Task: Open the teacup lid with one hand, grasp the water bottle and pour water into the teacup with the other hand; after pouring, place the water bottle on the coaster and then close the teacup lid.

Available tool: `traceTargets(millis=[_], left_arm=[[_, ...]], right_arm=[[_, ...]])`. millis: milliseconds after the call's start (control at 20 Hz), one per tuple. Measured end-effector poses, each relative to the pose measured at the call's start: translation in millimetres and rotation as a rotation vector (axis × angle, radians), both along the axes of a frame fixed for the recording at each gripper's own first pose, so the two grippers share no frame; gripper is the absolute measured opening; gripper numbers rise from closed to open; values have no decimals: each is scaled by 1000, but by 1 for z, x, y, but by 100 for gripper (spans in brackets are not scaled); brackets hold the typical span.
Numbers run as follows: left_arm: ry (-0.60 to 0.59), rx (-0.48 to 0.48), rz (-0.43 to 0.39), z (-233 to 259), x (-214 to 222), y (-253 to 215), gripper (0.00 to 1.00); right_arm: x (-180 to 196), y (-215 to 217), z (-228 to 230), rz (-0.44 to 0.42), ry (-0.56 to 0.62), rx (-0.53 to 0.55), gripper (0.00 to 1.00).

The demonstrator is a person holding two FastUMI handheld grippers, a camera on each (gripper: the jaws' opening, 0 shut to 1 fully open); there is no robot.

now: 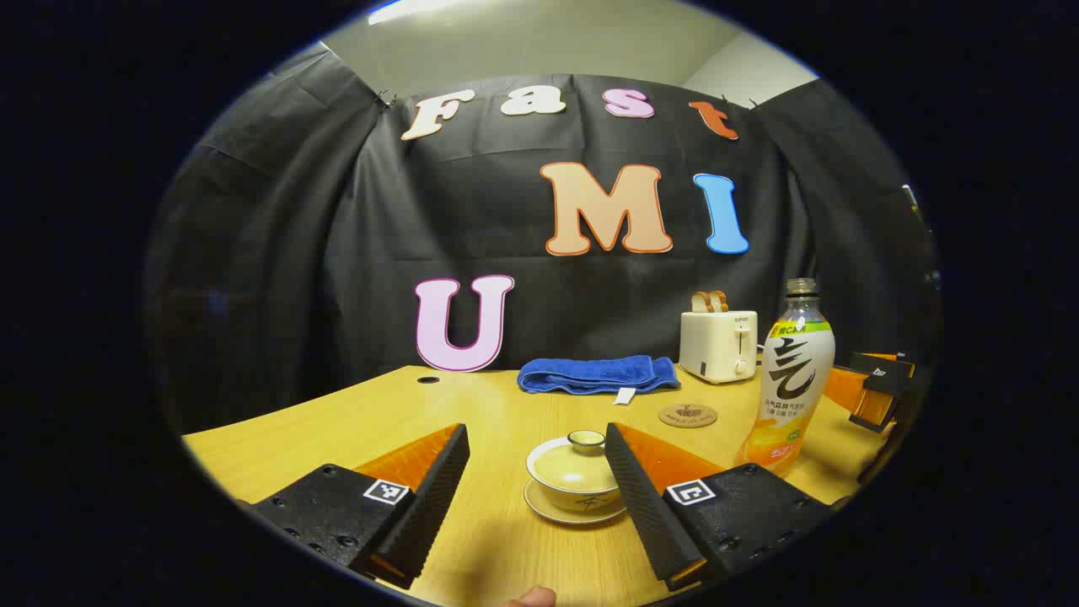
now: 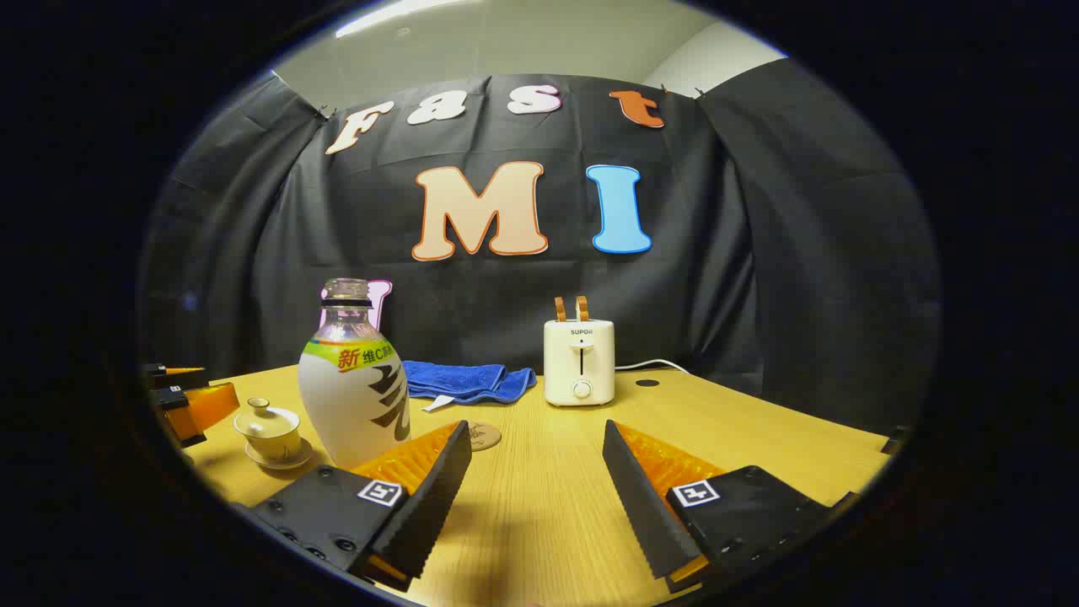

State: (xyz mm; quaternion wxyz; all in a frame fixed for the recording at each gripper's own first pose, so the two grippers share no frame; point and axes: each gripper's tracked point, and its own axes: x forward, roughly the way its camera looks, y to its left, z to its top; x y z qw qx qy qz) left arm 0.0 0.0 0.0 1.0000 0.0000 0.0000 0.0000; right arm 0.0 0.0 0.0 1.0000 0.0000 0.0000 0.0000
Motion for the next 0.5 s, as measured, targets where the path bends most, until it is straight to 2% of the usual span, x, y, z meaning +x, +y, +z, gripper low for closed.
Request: traceTargets(millis=[300, 500], left_arm=[[4, 2, 14, 0, 1, 3, 94], [8, 10, -18, -1, 2, -5, 95]], right_arm=[[0, 2, 0, 14, -1, 1, 98], [0, 3, 0, 19, -1, 0, 98]])
